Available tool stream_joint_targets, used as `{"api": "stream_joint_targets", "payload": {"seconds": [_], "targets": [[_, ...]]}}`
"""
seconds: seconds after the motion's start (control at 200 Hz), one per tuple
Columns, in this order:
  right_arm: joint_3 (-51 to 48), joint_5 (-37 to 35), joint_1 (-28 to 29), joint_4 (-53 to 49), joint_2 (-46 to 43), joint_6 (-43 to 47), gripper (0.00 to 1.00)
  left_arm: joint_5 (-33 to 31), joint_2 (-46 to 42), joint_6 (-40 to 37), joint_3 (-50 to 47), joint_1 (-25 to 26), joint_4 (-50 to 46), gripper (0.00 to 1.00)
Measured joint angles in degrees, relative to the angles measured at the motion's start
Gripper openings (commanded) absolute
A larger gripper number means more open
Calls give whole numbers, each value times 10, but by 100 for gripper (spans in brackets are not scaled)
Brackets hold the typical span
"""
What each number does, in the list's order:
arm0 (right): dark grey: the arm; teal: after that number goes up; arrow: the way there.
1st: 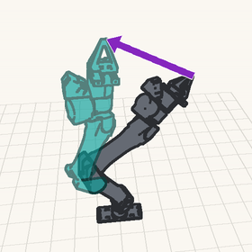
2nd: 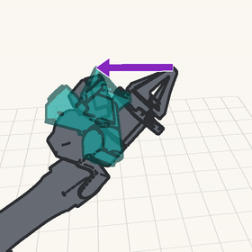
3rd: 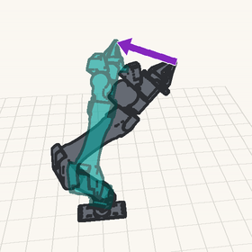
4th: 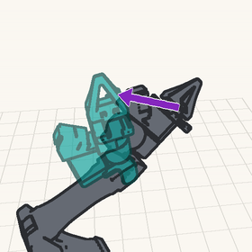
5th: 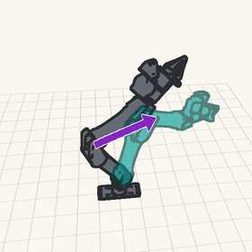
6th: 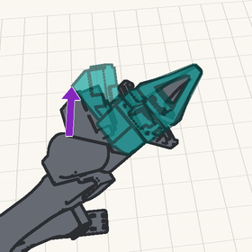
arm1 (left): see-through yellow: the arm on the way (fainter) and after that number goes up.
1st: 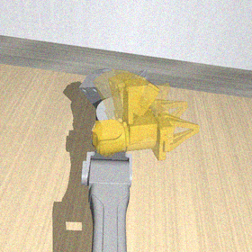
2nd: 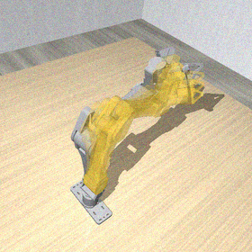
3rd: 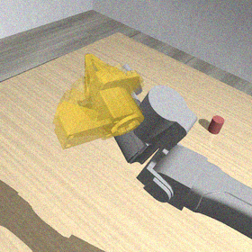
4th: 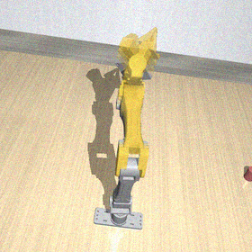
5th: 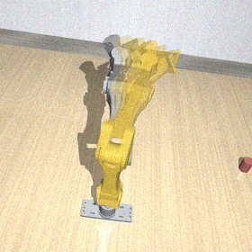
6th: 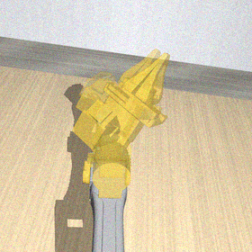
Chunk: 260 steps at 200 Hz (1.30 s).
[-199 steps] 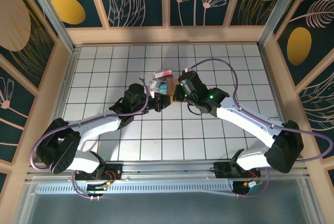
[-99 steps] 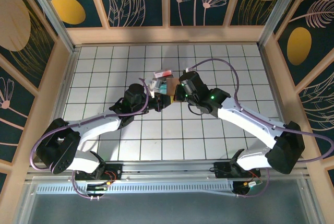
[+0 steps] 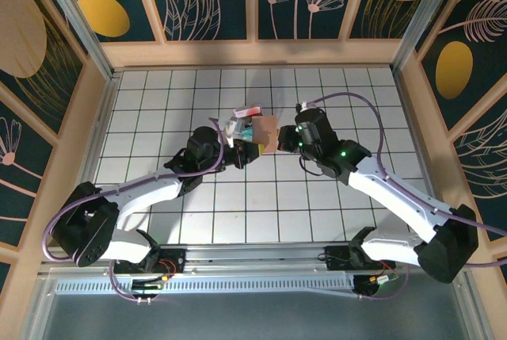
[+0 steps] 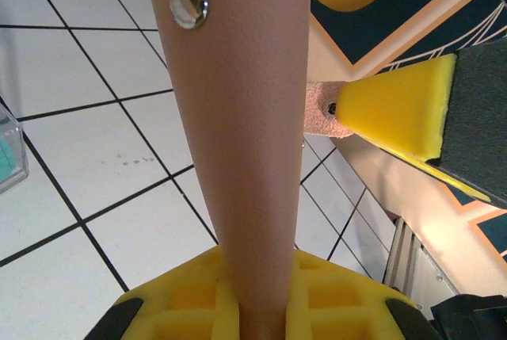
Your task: Take the credit cards out of the card holder
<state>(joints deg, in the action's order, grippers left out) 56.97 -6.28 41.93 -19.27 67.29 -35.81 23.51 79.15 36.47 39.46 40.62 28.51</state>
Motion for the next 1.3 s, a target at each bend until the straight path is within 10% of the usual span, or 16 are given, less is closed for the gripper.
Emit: {"api": "stream_joint_targets", "payload": {"seconds": [0.2,0.48,0.991,1.301], "targets": [[-17,23,-22,22,-17,12,49,0,-10,0,0,0,0,0],[-37,66,-24,70,-20,38,80,2,-10,0,0,0,0,0],[-111,157,-105,136,-45,39,59,28,-27,-1,0,0,18,0],[-174,348,-209,233,-104,39,53,85,-49,-3,-12,0,69,0]]}}
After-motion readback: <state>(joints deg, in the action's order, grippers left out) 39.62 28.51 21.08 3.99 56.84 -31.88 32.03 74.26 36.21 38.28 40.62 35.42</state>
